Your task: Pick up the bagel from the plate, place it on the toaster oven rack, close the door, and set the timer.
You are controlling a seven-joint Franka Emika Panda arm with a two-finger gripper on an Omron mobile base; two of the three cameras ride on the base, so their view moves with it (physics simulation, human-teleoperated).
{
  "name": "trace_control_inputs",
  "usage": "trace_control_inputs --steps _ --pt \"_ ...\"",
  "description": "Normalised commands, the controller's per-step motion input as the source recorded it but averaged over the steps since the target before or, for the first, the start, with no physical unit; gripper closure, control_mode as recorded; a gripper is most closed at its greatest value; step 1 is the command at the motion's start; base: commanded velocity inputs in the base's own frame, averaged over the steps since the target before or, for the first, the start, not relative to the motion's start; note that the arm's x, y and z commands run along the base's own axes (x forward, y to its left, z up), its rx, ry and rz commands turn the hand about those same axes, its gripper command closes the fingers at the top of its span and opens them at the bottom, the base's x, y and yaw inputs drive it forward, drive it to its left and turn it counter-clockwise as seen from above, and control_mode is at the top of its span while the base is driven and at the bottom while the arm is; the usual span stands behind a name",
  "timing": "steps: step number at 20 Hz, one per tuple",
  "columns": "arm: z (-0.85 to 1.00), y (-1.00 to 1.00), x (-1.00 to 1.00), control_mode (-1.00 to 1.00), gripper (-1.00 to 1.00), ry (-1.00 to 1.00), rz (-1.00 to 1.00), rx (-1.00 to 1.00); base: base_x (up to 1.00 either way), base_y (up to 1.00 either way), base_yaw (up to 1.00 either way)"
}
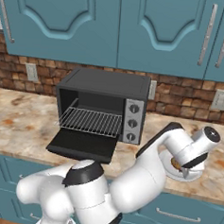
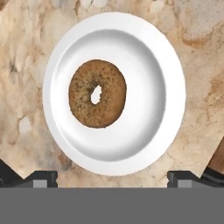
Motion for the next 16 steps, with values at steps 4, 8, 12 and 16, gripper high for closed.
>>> trace_control_inputs --steps 4,8,12,16 --pt "-0.21 0.00 0.03 -1.00 -1.00 -0.03 -0.06 0.00 0.00 0.00 0.00" --pt "-0.18 0.00 0.07 -1.00 -1.00 -0.05 -0.04 0.00 0.00 0.00 0.00" --pt "-0.12 -0.04 0.11 -1.00 -1.00 -0.05 -0.03 0.00 0.00 0.00 0.00" --pt "-0.12 -0.16 0.12 -1.00 -1.00 -0.04 -0.03 0.00 0.00 0.00 0.00"
